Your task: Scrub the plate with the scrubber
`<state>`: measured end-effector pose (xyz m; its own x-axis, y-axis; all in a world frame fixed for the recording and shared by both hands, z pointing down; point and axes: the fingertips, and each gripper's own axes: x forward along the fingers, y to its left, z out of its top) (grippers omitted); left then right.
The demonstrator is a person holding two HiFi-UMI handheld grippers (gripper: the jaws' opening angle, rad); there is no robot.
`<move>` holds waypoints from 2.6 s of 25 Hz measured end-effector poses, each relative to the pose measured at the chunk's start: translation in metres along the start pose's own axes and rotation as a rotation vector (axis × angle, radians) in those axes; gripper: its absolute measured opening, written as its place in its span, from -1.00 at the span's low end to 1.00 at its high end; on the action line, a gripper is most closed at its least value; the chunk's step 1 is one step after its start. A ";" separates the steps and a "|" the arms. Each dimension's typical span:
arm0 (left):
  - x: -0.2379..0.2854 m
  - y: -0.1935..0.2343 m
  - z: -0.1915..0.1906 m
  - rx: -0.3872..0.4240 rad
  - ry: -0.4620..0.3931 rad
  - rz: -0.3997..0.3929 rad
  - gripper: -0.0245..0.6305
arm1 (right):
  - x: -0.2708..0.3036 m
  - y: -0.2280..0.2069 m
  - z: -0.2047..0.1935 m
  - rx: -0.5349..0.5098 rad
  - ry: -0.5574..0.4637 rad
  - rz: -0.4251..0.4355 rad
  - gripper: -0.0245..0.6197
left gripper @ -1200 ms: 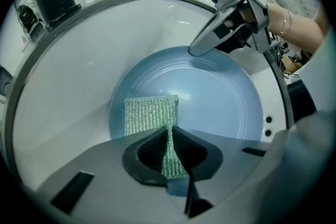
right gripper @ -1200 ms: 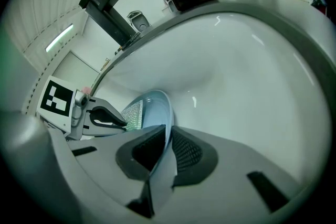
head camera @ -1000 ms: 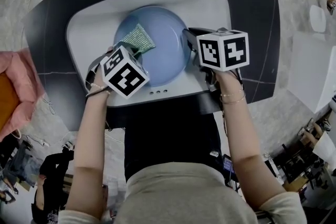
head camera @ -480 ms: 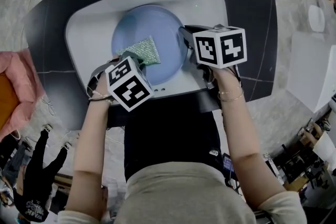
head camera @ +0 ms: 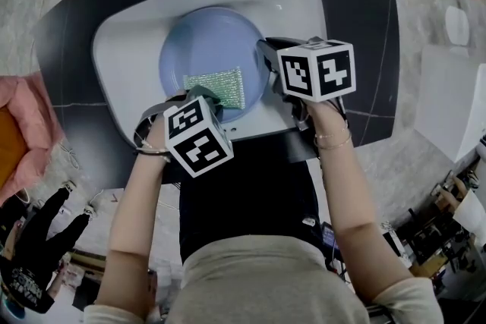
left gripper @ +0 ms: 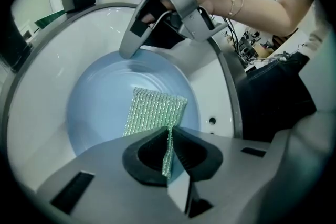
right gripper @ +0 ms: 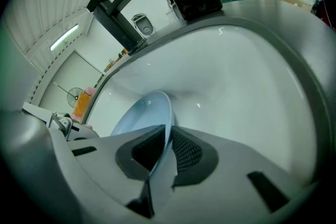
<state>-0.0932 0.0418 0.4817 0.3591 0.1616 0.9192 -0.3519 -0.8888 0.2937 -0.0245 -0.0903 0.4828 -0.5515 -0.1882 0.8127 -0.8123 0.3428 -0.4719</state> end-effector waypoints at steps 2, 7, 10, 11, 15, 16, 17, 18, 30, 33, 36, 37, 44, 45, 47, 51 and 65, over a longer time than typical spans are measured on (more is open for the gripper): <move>0.000 -0.002 0.010 -0.028 -0.034 -0.016 -0.78 | -0.001 0.000 0.000 0.005 -0.003 0.001 -0.76; 0.003 -0.001 0.035 -0.049 -0.091 -0.020 -0.79 | -0.002 -0.003 0.000 0.008 -0.009 -0.006 -0.76; 0.006 0.002 0.047 -0.047 -0.115 -0.016 -0.79 | -0.004 -0.009 0.001 0.032 -0.019 -0.012 -0.77; 0.007 0.003 0.051 -0.048 -0.121 -0.012 -0.79 | -0.005 -0.010 0.002 0.040 -0.022 -0.015 -0.77; 0.009 0.008 0.064 -0.078 -0.158 -0.005 -0.79 | -0.006 -0.012 0.003 0.033 -0.019 -0.029 -0.78; 0.010 0.009 0.066 -0.094 -0.169 -0.008 -0.78 | -0.006 -0.012 0.003 0.030 -0.018 -0.031 -0.78; 0.010 0.011 0.068 -0.112 -0.180 -0.012 -0.78 | -0.007 -0.012 0.002 0.028 -0.018 -0.031 -0.78; 0.009 0.012 0.070 -0.132 -0.192 -0.016 -0.78 | -0.007 -0.012 0.002 0.029 -0.017 -0.031 -0.78; 0.006 0.046 0.088 -0.275 -0.291 0.032 -0.78 | -0.007 -0.012 0.001 0.039 -0.007 -0.034 -0.78; 0.006 0.054 0.089 -0.280 -0.298 0.054 -0.78 | -0.006 -0.012 0.001 0.046 -0.006 -0.031 -0.78; 0.007 0.063 0.087 -0.280 -0.298 0.067 -0.78 | -0.004 -0.012 0.001 0.048 0.002 -0.032 -0.78; 0.007 0.066 0.086 -0.282 -0.299 0.066 -0.78 | -0.003 -0.012 0.001 0.050 0.003 -0.031 -0.78; 0.006 0.091 0.070 -0.324 -0.277 0.101 -0.78 | 0.001 -0.011 -0.001 0.062 0.008 -0.021 -0.78; 0.006 0.094 0.067 -0.338 -0.274 0.106 -0.78 | 0.001 -0.011 -0.001 0.062 0.009 -0.021 -0.77; 0.004 0.101 0.059 -0.367 -0.266 0.123 -0.78 | 0.001 -0.010 -0.001 0.063 0.009 -0.020 -0.77; 0.001 0.113 0.041 -0.413 -0.246 0.148 -0.78 | 0.001 -0.009 -0.001 0.063 0.010 -0.016 -0.77; -0.001 0.103 0.006 -0.367 -0.152 0.167 -0.79 | 0.000 -0.009 0.000 0.062 0.004 -0.015 -0.77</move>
<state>-0.1246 -0.0522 0.5097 0.3842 -0.0610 0.9212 -0.6906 -0.6812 0.2429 -0.0173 -0.0933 0.4867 -0.5386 -0.1895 0.8209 -0.8307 0.2820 -0.4800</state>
